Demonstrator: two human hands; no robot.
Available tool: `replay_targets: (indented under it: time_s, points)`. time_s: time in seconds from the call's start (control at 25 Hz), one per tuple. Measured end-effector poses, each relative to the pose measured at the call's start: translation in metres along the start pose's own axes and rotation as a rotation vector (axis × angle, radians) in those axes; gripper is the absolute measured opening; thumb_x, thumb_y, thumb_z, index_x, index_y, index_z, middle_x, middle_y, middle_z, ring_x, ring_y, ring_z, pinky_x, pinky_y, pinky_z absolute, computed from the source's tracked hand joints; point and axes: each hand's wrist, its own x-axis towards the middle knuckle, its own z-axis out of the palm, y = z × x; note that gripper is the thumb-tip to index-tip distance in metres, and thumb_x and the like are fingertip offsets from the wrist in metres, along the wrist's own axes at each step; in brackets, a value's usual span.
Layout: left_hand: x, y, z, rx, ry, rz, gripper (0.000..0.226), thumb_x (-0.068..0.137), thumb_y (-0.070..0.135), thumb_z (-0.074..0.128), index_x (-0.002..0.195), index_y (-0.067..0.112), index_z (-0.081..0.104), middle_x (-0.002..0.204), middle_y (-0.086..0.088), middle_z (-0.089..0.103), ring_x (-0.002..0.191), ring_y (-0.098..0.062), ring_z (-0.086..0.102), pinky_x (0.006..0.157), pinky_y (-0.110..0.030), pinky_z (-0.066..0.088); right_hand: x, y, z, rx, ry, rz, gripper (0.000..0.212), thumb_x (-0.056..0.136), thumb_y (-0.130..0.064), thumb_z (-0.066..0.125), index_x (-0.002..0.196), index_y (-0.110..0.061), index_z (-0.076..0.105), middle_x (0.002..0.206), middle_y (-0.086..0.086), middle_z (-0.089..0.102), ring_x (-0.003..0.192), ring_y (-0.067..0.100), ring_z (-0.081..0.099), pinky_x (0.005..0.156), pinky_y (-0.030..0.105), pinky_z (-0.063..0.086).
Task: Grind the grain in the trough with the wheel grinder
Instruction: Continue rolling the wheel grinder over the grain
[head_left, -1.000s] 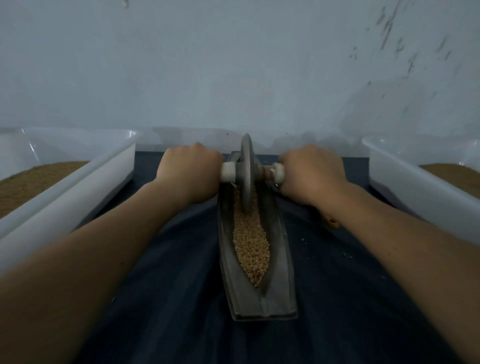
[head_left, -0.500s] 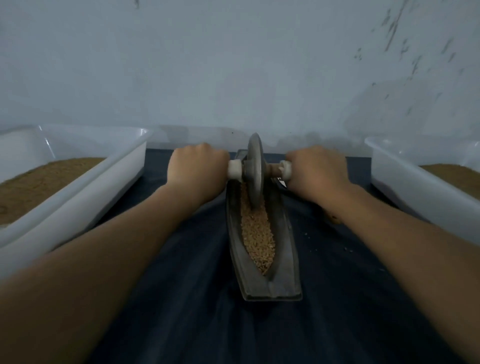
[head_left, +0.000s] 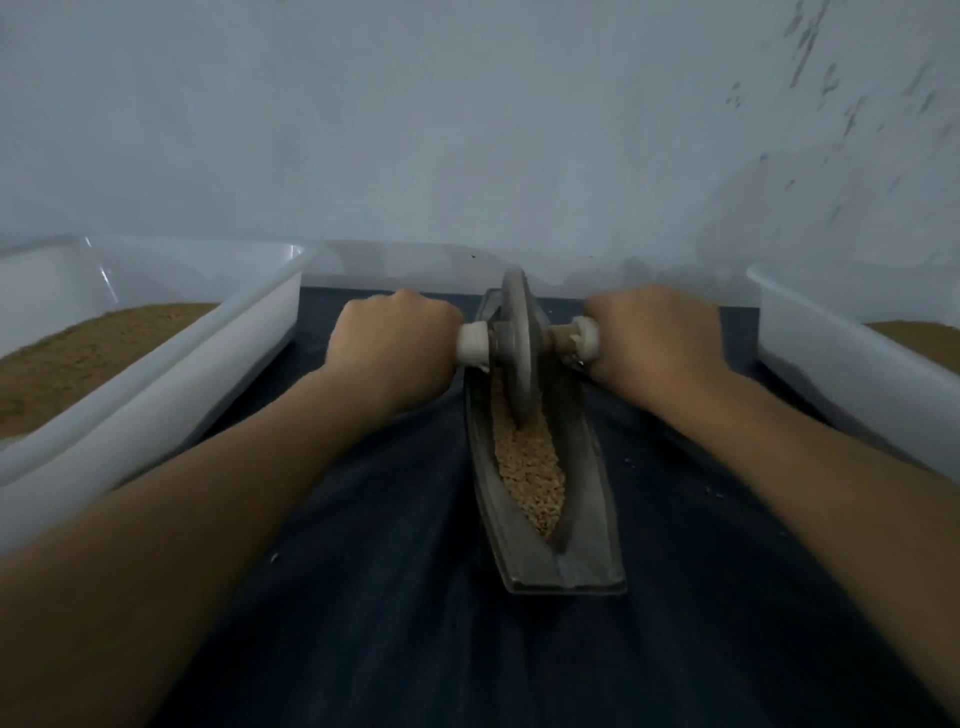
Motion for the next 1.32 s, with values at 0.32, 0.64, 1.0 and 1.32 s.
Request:
replay_targets:
  time_s: [0.32, 0.64, 1.0, 1.32]
  points:
    - [-0.038, -0.026, -0.002, -0.023, 0.174, 0.25, 0.015, 0.061, 0.053, 0.049, 0.067, 0.039, 0.047, 0.053, 0.014, 0.032, 0.043, -0.013, 0.037, 0.043, -0.021, 0.029, -0.057, 0.027, 0.0, -0.031, 0.317, -0.152, 0.021, 0.07, -0.046, 0.052, 0.07, -0.026, 0.043, 0.049, -0.01, 0.031, 0.038, 0.023, 0.034, 0.048, 0.017, 0.017]
    - [0.015, 0.004, -0.015, 0.118, -0.028, 0.052, 0.013, 0.089, 0.029, 0.058, 0.098, 0.024, 0.066, 0.078, 0.0, 0.05, 0.07, -0.025, 0.056, 0.057, -0.034, 0.039, 0.005, 0.011, 0.002, 0.118, -0.197, 0.052, 0.009, 0.086, -0.037, 0.068, 0.087, -0.03, 0.063, 0.08, -0.003, 0.062, 0.072, 0.021, 0.059, 0.058, 0.029, 0.042]
    - [0.007, 0.01, -0.009, 0.198, 0.102, 0.034, 0.006, 0.089, 0.024, 0.059, 0.092, 0.024, 0.064, 0.069, 0.0, 0.047, 0.065, -0.026, 0.059, 0.051, -0.03, 0.032, 0.008, 0.001, 0.008, 0.118, -0.125, -0.001, 0.007, 0.084, -0.036, 0.066, 0.083, -0.03, 0.061, 0.077, -0.005, 0.059, 0.069, 0.02, 0.054, 0.057, 0.028, 0.038]
    - [-0.035, -0.013, -0.024, 0.103, 0.121, 0.299, 0.021, 0.064, 0.042, 0.058, 0.063, 0.038, 0.037, 0.053, 0.014, 0.032, 0.042, -0.013, 0.042, 0.043, -0.018, 0.022, -0.062, 0.021, -0.001, 0.02, 0.261, -0.165, 0.025, 0.06, -0.048, 0.059, 0.065, -0.032, 0.042, 0.056, -0.017, 0.013, 0.045, 0.002, 0.01, 0.048, 0.014, 0.007]
